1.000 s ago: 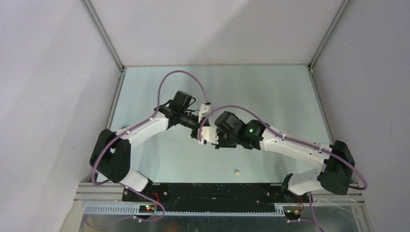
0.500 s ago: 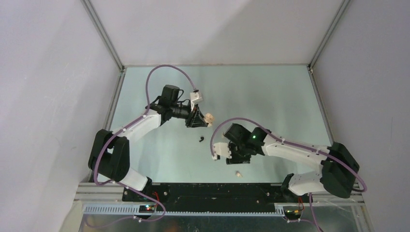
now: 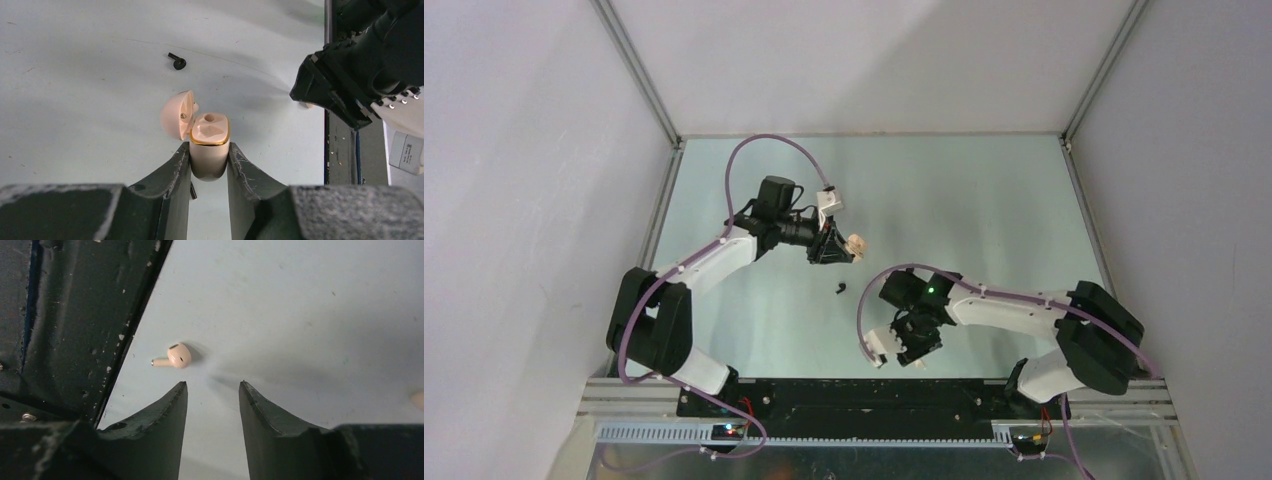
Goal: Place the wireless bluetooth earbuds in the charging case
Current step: Pick up the right earbud from the center of the board.
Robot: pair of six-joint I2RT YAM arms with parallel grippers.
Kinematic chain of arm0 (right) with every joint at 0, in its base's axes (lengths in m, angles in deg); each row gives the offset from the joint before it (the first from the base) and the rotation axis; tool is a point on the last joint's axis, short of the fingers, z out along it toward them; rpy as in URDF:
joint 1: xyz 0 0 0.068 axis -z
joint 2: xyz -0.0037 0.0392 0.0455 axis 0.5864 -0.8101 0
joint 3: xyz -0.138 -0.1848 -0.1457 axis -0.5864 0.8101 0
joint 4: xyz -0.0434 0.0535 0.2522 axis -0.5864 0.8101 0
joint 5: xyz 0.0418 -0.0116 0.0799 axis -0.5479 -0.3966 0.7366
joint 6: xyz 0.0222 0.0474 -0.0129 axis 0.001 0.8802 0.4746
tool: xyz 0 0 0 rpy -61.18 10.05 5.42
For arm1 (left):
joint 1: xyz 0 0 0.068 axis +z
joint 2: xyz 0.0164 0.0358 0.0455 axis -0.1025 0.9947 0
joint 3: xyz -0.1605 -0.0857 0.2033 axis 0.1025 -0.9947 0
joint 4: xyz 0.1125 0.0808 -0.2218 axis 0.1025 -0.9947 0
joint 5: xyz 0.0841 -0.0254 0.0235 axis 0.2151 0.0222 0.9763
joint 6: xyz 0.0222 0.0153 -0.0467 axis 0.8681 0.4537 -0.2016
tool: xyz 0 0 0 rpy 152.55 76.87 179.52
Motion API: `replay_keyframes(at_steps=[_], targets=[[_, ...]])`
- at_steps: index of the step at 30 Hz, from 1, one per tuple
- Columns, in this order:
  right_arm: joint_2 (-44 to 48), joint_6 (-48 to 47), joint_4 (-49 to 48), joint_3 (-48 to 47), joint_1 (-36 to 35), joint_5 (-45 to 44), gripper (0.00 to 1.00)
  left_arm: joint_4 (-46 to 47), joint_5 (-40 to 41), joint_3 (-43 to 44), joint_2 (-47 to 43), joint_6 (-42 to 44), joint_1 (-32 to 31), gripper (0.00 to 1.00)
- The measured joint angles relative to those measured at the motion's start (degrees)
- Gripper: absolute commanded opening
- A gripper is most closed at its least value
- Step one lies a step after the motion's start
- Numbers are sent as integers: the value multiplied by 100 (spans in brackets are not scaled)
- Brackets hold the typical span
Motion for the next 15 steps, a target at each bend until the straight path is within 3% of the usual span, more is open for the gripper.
replay_keyframes(at_steps=[15], targets=[[-551, -581, 354, -205, -459, 249, 43, 0, -7, 0, 0, 0, 0, 0]])
